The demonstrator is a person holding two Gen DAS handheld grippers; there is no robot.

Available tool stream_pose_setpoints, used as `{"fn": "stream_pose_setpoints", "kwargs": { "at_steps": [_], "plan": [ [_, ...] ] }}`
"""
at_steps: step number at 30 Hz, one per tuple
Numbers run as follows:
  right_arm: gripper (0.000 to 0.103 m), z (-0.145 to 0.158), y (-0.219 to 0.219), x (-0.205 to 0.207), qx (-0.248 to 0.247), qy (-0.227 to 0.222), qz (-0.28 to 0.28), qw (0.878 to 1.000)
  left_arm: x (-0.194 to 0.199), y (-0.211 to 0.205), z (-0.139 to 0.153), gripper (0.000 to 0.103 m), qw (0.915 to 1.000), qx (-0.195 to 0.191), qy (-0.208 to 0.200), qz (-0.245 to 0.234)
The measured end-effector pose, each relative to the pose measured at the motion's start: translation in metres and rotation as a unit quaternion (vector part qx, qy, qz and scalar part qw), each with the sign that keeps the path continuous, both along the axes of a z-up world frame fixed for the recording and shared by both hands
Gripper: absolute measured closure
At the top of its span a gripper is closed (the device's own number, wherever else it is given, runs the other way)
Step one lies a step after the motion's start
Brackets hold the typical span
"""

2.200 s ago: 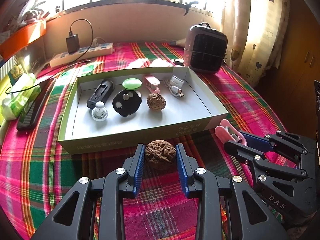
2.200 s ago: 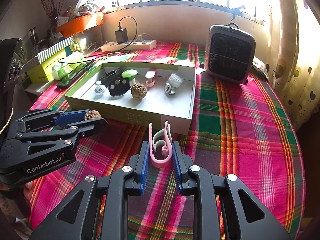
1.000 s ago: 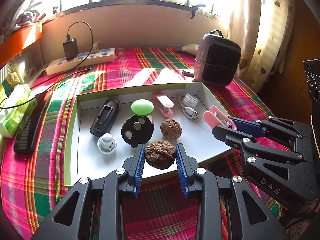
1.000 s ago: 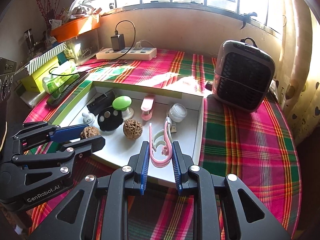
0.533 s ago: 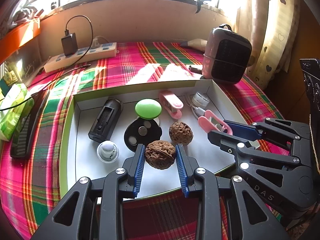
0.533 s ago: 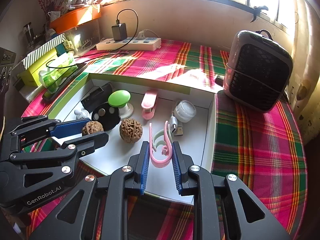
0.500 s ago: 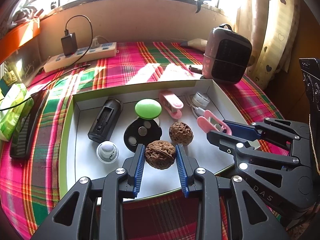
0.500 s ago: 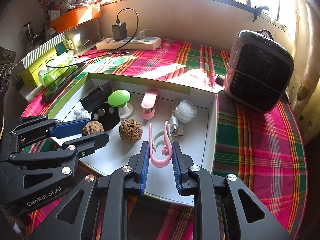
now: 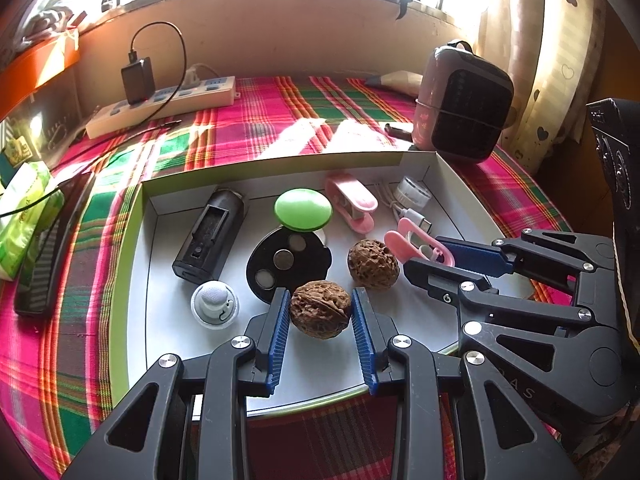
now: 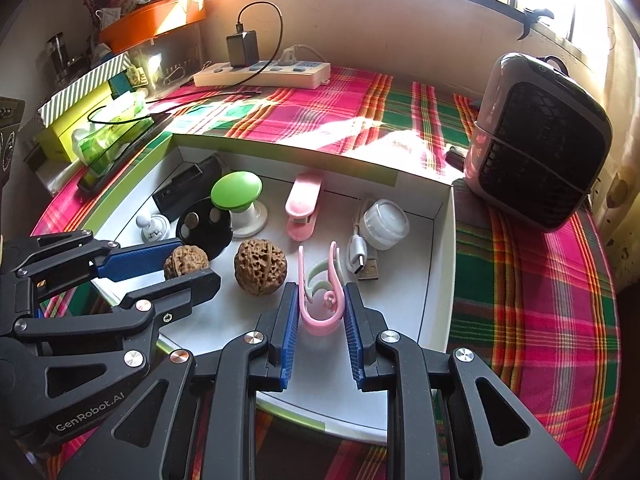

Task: Organize objects
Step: 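Carry the walnut and pink hook into the box with both tools, then open left tool to release the walnut while right tool releases the hook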

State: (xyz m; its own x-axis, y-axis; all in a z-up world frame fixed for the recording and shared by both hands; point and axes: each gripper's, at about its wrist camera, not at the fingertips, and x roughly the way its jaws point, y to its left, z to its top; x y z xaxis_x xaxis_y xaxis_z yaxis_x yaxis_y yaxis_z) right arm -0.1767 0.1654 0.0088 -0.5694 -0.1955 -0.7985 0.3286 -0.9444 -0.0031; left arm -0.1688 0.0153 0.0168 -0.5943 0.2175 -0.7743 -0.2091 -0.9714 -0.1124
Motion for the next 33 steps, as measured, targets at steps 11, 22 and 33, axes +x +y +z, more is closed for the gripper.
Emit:
{"fn": "stream_pose_setpoints", "kwargs": {
  "at_steps": [11,22,33],
  "plan": [
    [0.080,-0.0014,0.0000,-0.0016,0.000,0.001,-0.004,1.000,-0.0009,-0.0007,-0.0018,0.074,1.0000,-0.006,0.002,0.002],
    [0.080,-0.0014,0.0008,-0.0010,-0.002,0.004,-0.006,1.000,-0.0009,-0.0018,-0.0020,0.074,1.0000,-0.004,0.001,0.003],
    [0.080,-0.0013,0.0017,-0.0012,-0.003,0.003,-0.005,1.000,-0.0004,-0.0018,-0.0023,0.074,1.0000,-0.008,0.002,0.005]
  ]
}}
